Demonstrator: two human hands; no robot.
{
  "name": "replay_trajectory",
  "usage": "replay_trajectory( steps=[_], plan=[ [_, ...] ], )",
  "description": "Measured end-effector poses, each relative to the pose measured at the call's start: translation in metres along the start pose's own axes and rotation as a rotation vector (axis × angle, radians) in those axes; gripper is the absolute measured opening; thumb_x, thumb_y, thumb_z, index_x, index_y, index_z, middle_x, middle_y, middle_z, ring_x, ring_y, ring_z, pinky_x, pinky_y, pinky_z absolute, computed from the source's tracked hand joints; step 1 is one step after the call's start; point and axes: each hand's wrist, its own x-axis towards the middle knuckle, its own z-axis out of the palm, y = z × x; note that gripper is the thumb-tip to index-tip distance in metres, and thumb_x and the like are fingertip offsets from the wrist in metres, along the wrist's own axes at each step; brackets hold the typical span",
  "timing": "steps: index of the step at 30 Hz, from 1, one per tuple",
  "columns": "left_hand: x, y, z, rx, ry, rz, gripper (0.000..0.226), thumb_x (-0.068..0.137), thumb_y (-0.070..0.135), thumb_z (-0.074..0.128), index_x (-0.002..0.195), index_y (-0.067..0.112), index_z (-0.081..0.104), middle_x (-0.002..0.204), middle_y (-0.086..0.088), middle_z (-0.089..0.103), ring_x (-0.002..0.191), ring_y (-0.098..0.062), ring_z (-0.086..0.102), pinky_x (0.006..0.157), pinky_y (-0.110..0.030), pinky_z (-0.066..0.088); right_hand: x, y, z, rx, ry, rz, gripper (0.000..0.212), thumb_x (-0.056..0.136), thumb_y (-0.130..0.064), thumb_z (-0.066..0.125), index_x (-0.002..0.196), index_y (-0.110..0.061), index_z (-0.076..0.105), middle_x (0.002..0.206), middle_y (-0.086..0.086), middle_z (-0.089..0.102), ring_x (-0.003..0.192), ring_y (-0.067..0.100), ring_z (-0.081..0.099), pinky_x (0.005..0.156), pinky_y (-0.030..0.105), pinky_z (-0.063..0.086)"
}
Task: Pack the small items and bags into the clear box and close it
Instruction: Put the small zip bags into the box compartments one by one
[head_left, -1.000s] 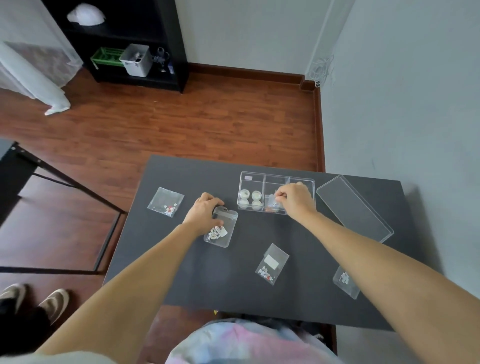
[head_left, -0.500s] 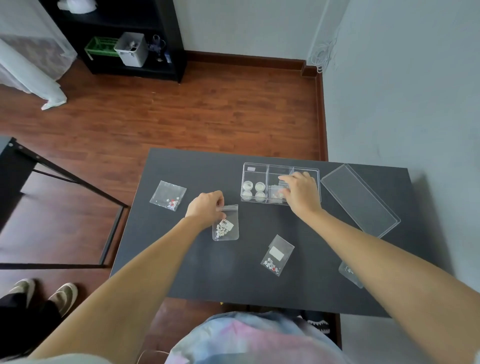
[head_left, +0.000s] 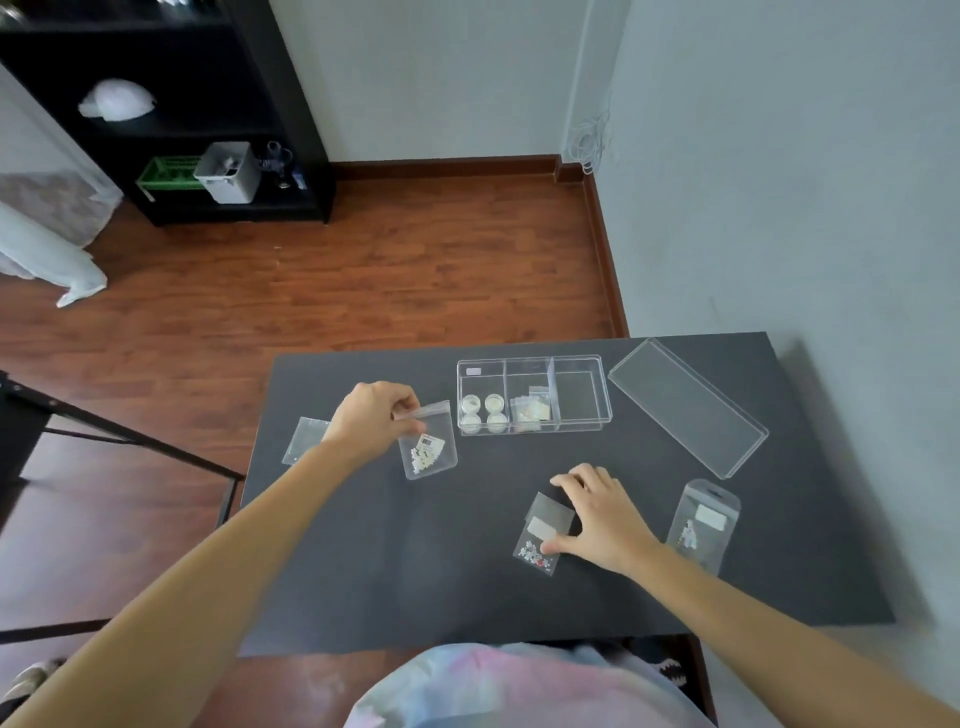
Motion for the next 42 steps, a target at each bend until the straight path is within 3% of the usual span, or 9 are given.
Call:
replay_trajectory(
  steps=[4, 9, 17, 21, 24, 28, 33, 38, 42],
  plan=[
    [0.015, 0.019, -0.011, -0.102, 0.049, 0.053, 0.016, 0.07, 0.031, 0.081, 0.068, 0.026, 0.066, 0.062, 0.006, 0.062, 0.057, -0.011, 0.049, 0.055, -0.025, 0.04, 0.004, -0.005, -0.002, -0.012, 0.007, 0.07, 0.076, 0.065, -0.057, 0.074, 0.127, -0.023, 0.046, 0.119, -0.004, 0.054, 0.109, 0.019, 0.045, 0.093, 0.031, 0.038],
    [0.039, 0.06, -0.008, -0.206, 0.107, 0.139, 0.014, 0.075, 0.032, 0.081, 0.074, 0.024, 0.07, 0.061, 0.013, 0.061, 0.052, 0.0, 0.045, 0.052, -0.014, 0.039, 0.006, -0.01, -0.01, 0.089, -0.002, 0.175, 0.063, 0.066, -0.043, 0.08, 0.116, -0.019, 0.05, 0.105, -0.004, 0.065, 0.1, 0.02, 0.049, 0.084, 0.033, 0.038],
    [0.069, 0.119, 0.025, -0.278, 0.039, 0.184, 0.008, 0.086, 0.017, 0.069, 0.08, 0.015, 0.073, 0.07, -0.004, 0.074, 0.057, -0.01, 0.053, 0.059, -0.026, 0.046, 0.006, 0.01, -0.029, 0.304, 0.037, 0.243, 0.01, 0.086, -0.02, 0.065, 0.089, -0.011, 0.063, 0.097, 0.005, 0.071, 0.093, 0.025, 0.06, 0.081, 0.036, 0.048],
    [0.081, 0.14, 0.046, -0.324, 0.016, 0.155, 0.008, 0.086, 0.013, 0.067, 0.081, 0.011, 0.073, 0.074, -0.011, 0.074, 0.065, -0.015, 0.059, 0.066, -0.033, 0.053, 0.001, 0.028, -0.046, 0.434, 0.091, 0.29, 0.008, 0.086, -0.018, 0.063, 0.085, -0.01, 0.064, 0.099, 0.003, 0.073, 0.091, 0.021, 0.066, 0.078, 0.03, 0.049],
    [0.089, 0.151, 0.06, -0.338, -0.009, 0.14, 0.01, 0.087, 0.012, 0.065, 0.08, 0.011, 0.073, 0.07, -0.004, 0.072, 0.062, -0.011, 0.056, 0.059, -0.026, 0.049, -0.003, 0.042, -0.058, 0.493, 0.14, 0.315, 0.009, 0.086, -0.018, 0.066, 0.087, -0.009, 0.066, 0.097, 0.002, 0.074, 0.091, 0.018, 0.065, 0.078, 0.027, 0.046],
    [0.098, 0.159, 0.077, -0.305, -0.044, 0.13, 0.013, 0.088, 0.014, 0.064, 0.08, 0.009, 0.072, 0.079, -0.007, 0.073, 0.068, -0.014, 0.057, 0.068, -0.028, 0.05, -0.008, 0.057, -0.07, 0.538, 0.183, 0.345, 0.007, 0.086, -0.017, 0.068, 0.088, -0.011, 0.068, 0.095, 0.0, 0.072, 0.086, 0.015, 0.064, 0.078, 0.025, 0.043],
    [0.1, 0.162, 0.094, -0.291, -0.073, 0.104, 0.015, 0.088, 0.017, 0.063, 0.076, 0.013, 0.07, 0.067, 0.003, 0.062, 0.059, -0.013, 0.049, 0.05, -0.018, 0.039, -0.013, 0.071, -0.078, 0.578, 0.215, 0.373, 0.004, 0.086, -0.015, 0.069, 0.086, -0.012, 0.068, 0.09, -0.004, 0.07, 0.08, 0.007, 0.063, 0.078, 0.019, 0.043],
    [0.101, 0.161, 0.105, -0.18, -0.038, 0.099, 0.005, 0.083, 0.015, 0.067, 0.087, 0.014, 0.07, 0.084, -0.006, 0.07, 0.073, -0.023, 0.056, 0.065, -0.027, 0.045, -0.014, 0.077, -0.083, 0.566, 0.237, 0.373, 0.004, 0.086, -0.017, 0.069, 0.083, -0.016, 0.067, 0.086, -0.01, 0.068, 0.077, -0.005, 0.059, 0.069, 0.008, 0.039],
    [0.103, 0.159, 0.117, 0.008, -0.011, 0.195, 0.015, 0.08, 0.017, 0.073, 0.094, 0.016, 0.07, 0.1, -0.007, 0.064, 0.098, -0.026, 0.054, 0.084, -0.037, 0.043, -0.013, 0.08, -0.087, 0.569, 0.256, 0.372, 0.005, 0.086, -0.017, 0.068, 0.082, -0.015, 0.067, 0.084, -0.009, 0.069, 0.076, 0.002, 0.062, 0.075, 0.018, 0.043]
  ],
)
